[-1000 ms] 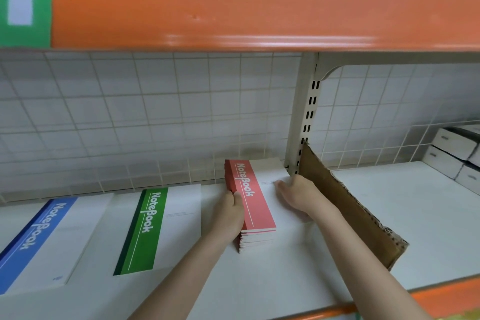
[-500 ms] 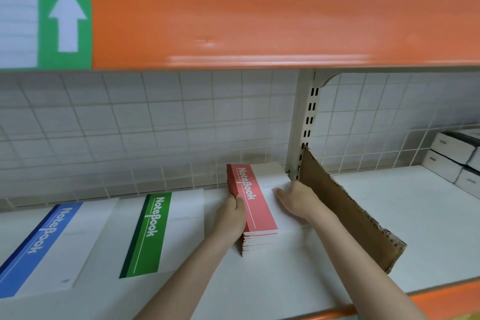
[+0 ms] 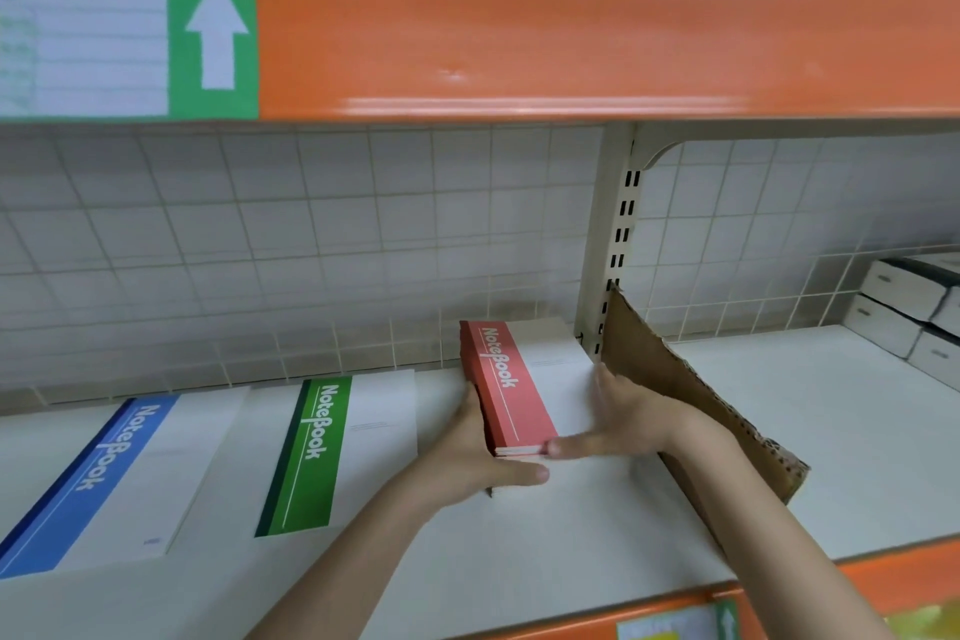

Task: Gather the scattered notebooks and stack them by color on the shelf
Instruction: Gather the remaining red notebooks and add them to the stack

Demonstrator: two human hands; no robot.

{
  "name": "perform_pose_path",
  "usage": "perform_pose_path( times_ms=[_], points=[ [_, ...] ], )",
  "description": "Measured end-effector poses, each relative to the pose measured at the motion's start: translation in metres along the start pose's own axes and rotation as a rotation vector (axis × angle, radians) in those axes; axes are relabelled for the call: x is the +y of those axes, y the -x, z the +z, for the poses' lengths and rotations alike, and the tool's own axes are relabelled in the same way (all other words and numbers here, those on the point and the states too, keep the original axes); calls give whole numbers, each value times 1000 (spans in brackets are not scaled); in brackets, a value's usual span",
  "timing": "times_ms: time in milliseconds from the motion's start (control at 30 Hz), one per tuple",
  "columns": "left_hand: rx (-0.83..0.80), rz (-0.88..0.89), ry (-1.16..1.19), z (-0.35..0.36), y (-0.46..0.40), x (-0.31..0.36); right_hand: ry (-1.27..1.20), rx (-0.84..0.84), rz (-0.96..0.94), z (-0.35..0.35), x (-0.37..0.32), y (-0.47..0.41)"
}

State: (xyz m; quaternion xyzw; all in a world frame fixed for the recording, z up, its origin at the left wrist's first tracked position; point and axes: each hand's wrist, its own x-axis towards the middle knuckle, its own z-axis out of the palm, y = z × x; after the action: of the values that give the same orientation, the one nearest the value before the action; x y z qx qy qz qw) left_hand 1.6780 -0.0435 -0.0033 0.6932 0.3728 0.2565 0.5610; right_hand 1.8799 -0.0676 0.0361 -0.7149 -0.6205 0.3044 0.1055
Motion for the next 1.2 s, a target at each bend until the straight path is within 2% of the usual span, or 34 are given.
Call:
perform_pose_path(
  times_ms=[133, 333, 533, 767, 967, 1067, 1133, 1200],
  points=[
    [62, -10, -15, 3, -1, -5, 105, 27, 21, 0, -2, 2],
    [35, 6, -75, 2, -2, -3, 210, 118, 13, 2, 1, -3],
    [52, -11, -106, 3, -5, -5, 156, 143, 3, 3, 6, -4],
    [65, -38, -170, 2, -6, -3, 129, 88, 41, 2, 3, 0],
    [35, -10, -113, -1, -1, -1, 83, 20, 38, -4, -5, 8],
    [36, -1, -123, -7, 6, 2, 47, 43, 4, -6, -16, 14],
    [99, 0, -190, -14, 10, 4, 6, 130, -34, -1, -27, 16],
    [181, 0, -388, -26, 16, 4, 82, 201, -66, 7, -41, 16]
  ],
)
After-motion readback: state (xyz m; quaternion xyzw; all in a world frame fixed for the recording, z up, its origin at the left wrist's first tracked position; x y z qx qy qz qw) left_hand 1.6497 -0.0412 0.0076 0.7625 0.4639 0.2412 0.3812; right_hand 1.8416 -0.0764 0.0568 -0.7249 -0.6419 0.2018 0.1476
